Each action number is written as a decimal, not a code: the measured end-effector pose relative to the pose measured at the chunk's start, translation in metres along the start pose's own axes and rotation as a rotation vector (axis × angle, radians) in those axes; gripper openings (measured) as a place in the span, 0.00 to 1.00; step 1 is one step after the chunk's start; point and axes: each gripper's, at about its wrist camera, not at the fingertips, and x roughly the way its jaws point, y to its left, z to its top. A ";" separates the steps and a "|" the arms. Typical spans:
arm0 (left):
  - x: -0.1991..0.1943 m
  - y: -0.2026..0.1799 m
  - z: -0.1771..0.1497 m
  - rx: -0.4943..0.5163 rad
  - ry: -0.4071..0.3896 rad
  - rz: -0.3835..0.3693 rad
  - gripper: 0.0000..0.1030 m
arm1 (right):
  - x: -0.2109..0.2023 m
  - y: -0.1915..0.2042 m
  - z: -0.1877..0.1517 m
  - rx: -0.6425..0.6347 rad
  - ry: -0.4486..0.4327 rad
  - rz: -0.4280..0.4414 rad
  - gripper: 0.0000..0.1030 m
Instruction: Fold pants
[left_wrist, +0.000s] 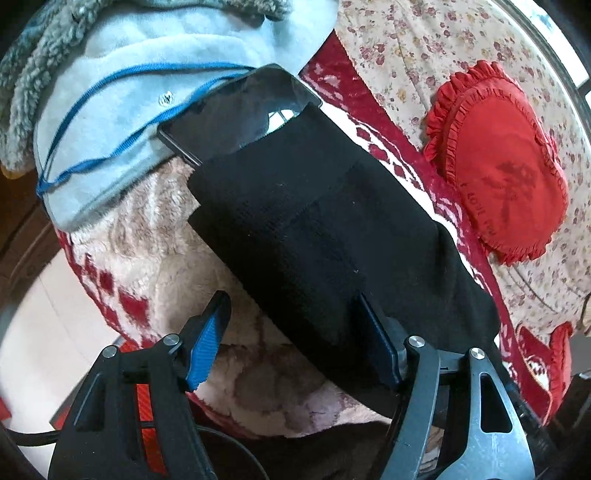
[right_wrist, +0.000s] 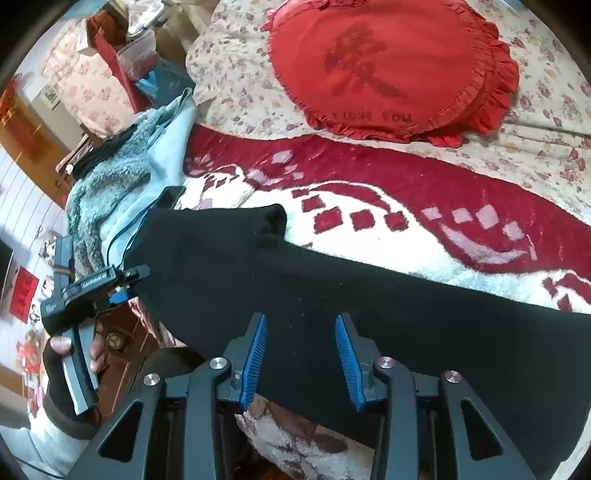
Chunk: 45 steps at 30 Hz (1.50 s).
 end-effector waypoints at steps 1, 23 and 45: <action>0.001 -0.001 0.000 0.003 0.000 0.003 0.68 | 0.002 0.002 -0.001 -0.006 0.005 0.004 0.36; -0.018 -0.035 0.002 0.138 -0.111 0.023 0.16 | 0.019 0.022 -0.003 -0.054 0.033 0.032 0.38; -0.023 -0.187 -0.146 1.146 -0.091 -0.010 0.15 | -0.028 -0.055 0.001 0.273 -0.186 0.172 0.47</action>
